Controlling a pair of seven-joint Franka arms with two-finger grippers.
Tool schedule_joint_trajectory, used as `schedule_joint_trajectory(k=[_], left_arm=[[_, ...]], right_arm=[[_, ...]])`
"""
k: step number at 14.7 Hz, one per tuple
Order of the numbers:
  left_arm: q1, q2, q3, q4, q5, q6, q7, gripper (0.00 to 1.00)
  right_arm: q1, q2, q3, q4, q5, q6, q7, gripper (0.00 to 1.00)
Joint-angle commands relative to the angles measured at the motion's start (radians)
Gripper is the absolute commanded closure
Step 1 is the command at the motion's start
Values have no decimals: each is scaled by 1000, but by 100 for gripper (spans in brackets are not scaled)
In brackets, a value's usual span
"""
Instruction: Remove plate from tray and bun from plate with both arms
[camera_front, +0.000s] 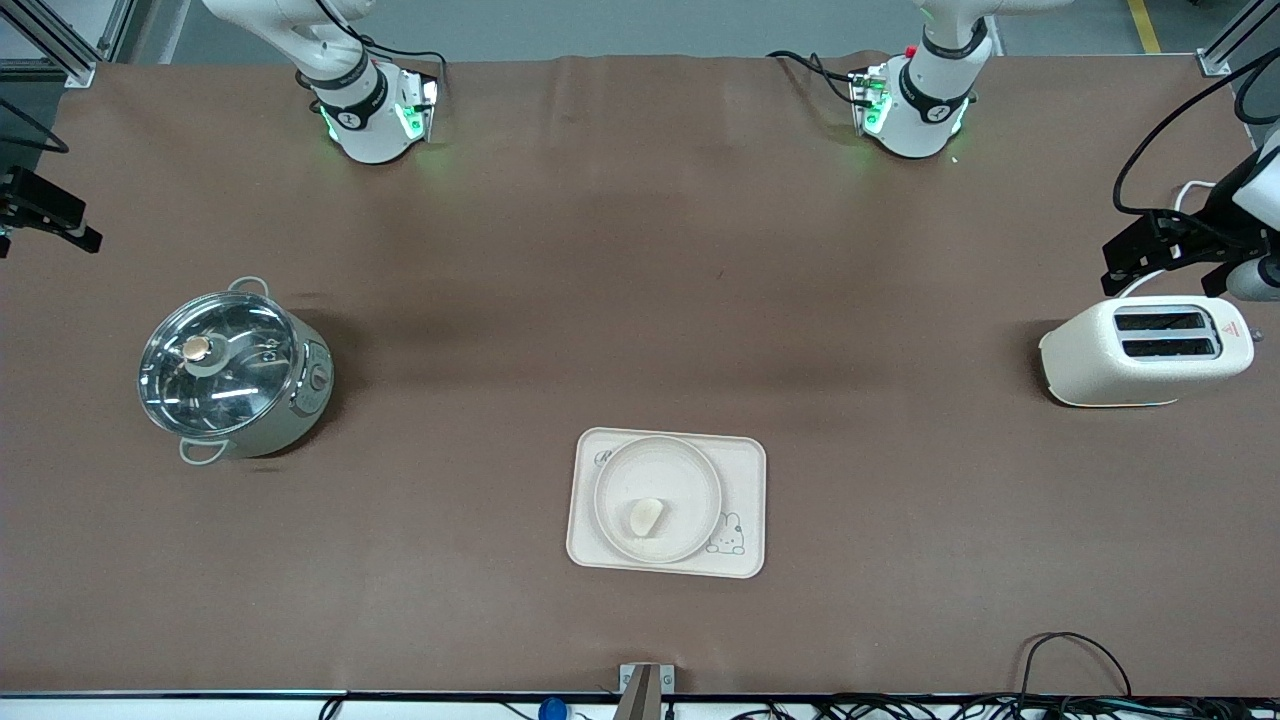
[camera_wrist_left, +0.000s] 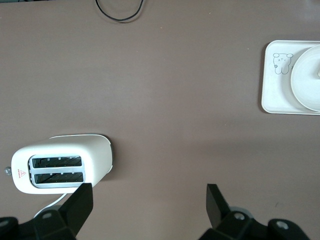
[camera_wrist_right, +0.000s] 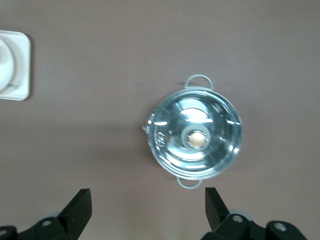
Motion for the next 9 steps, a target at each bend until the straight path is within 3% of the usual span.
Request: schedule_joint_trajectory(k=[1, 9], left_arm=[[-11, 5, -8, 23, 9, -29, -36, 0], [3, 13, -12, 18, -3, -73, -29, 0]], right_arm=[[22, 49, 1, -10, 71, 71, 0, 0], [217, 404, 1, -10, 283, 465, 127, 0]])
